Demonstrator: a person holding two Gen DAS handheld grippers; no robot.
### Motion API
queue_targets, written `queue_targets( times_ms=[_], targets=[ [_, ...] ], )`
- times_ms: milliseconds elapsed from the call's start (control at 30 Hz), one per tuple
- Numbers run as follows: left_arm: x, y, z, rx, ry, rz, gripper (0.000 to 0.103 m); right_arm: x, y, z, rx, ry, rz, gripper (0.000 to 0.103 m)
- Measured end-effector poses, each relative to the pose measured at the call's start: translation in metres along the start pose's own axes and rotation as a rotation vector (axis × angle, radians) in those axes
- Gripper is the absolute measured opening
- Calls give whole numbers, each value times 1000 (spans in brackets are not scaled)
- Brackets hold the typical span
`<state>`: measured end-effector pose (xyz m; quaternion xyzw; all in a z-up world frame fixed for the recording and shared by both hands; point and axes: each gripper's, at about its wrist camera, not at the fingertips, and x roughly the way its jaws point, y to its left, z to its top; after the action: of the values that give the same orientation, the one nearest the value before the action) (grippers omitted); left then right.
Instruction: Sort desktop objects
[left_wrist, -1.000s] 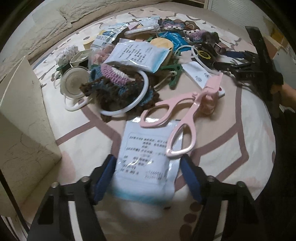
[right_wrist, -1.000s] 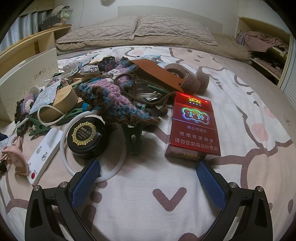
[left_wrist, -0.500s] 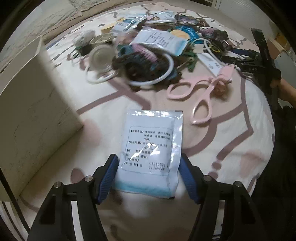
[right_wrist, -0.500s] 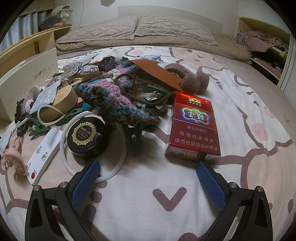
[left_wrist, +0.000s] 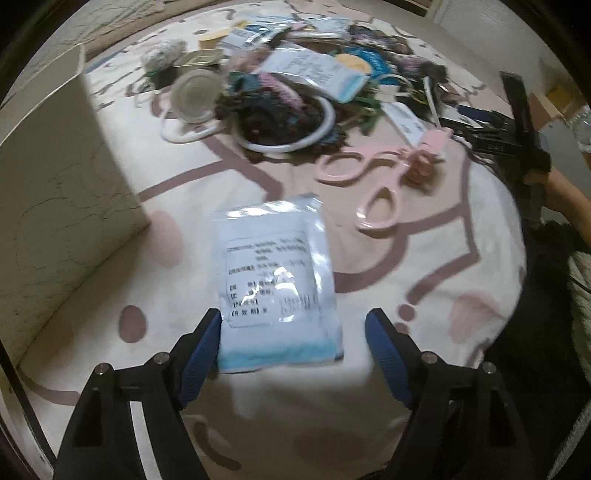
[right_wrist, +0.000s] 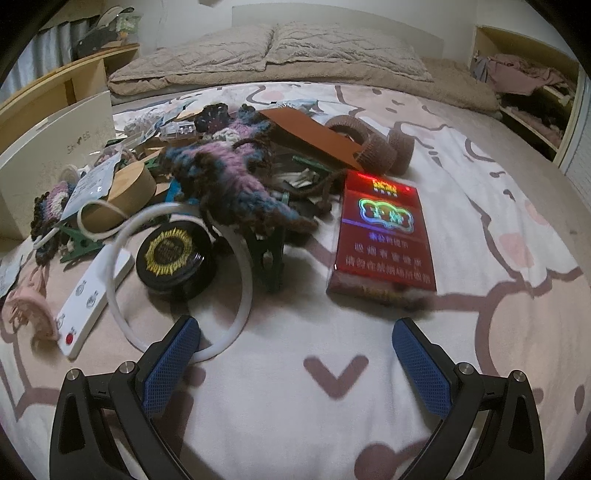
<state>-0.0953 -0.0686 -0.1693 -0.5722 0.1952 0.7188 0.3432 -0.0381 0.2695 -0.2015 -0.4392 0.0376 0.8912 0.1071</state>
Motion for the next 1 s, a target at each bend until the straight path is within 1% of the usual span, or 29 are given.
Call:
queue_targets(
  times_ms=[167, 367, 667, 800, 900, 1000],
  targets=[
    [-2, -9, -2, 28, 25, -61, 79, -7, -3, -6, -17, 20, 13, 103],
    [-5, -26, -3, 58, 40, -121, 79, -13, -10, -1, -54, 122, 47, 103],
    [-1, -49, -2, 123, 65, -188, 79, -20, -28, 0, -74, 206, 14, 103],
    [-2, -57, 1, 165, 74, -191, 79, -25, -32, 0, -91, 227, -7, 103],
    [-8, -53, 3, 155, 48, -165, 79, -29, -35, 2, -99, 222, -10, 103],
    [-21, -41, -1, 141, 6, -125, 79, -31, -36, 3, -99, 210, -6, 103]
  ],
)
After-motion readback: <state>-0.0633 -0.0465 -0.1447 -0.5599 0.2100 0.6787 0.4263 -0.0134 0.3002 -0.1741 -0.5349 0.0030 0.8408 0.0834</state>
